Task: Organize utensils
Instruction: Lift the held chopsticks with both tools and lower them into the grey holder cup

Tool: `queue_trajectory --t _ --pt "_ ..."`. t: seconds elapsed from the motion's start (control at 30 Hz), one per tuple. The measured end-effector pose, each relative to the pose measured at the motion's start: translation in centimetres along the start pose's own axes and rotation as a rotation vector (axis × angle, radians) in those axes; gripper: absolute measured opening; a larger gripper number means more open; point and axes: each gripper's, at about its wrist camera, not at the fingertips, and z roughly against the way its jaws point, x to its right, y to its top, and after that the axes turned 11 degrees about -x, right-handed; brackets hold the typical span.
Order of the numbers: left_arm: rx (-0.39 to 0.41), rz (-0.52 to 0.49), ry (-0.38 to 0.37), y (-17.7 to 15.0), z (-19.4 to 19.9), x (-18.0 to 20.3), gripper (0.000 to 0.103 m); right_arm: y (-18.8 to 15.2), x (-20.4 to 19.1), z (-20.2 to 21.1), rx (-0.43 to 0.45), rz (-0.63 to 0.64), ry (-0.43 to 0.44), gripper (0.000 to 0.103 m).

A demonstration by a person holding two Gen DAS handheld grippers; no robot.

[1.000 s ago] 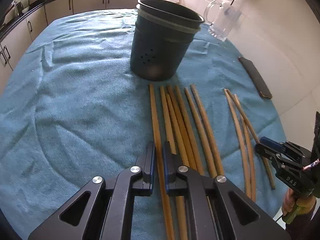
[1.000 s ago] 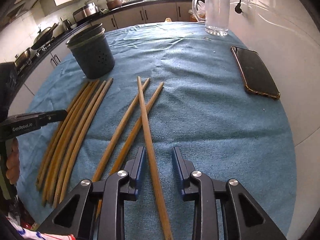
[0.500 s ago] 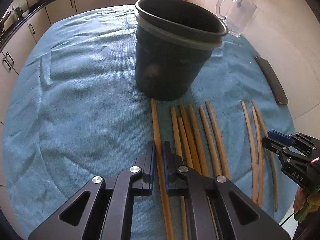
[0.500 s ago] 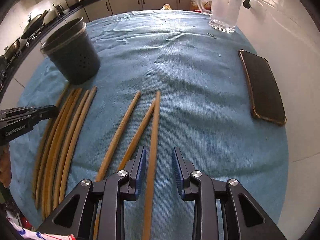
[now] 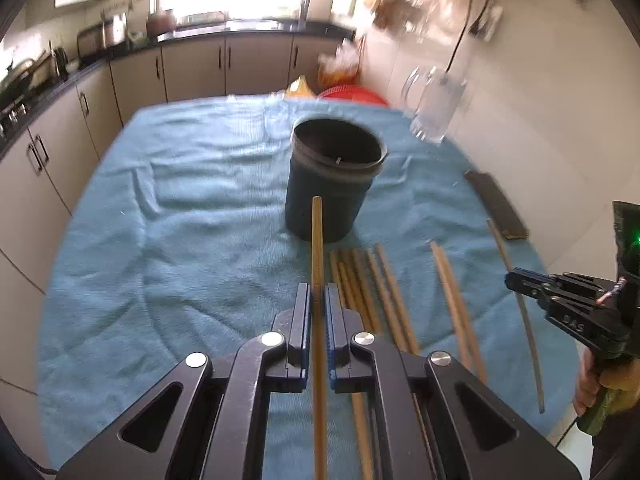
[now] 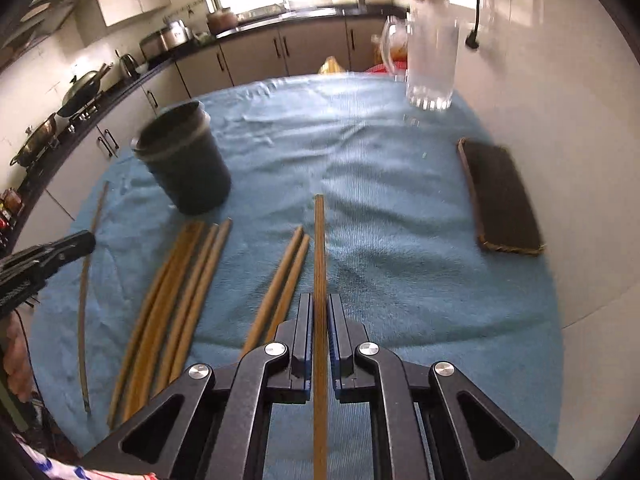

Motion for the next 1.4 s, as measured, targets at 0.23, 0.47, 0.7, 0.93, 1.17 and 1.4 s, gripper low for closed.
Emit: queue_trajectory --t 0.23,0.47,0.7,0.93,1.17,1.4 --pt "0.121 0.004 -0.006 -2.4 5.3 0.7 0.006 -2.0 -3.2 4.7 0.134 0.059 -0.077 0.007" --pt "0.227 0.004 -0.032 -3.7 9.6 1.5 0.006 -3.2 -3.2 9.7 0.27 0.018 0.026 0.007" --pt "0.314 -0.024 -0.029 -4.1 12.1 2.9 0.006 -3.9 -3.5 12.8 0.368 0.007 0.096 0.007" --pt "0.351 -0.034 -0.071 -2.9 13.6 3.2 0.006 -2.3 -3.8 12.3 0.409 -0.002 0.171 0.007" --pt "0.371 0.018 -0.11 0.9 15.0 1.2 0.006 2.8 -4.1 11.5 0.461 -0.051 0.256 0.007" --pt "0.42 0.044 -0.11 6.1 17.1 -0.5 0.006 9.7 -6.2 11.3 0.511 -0.043 0.303 0.007"
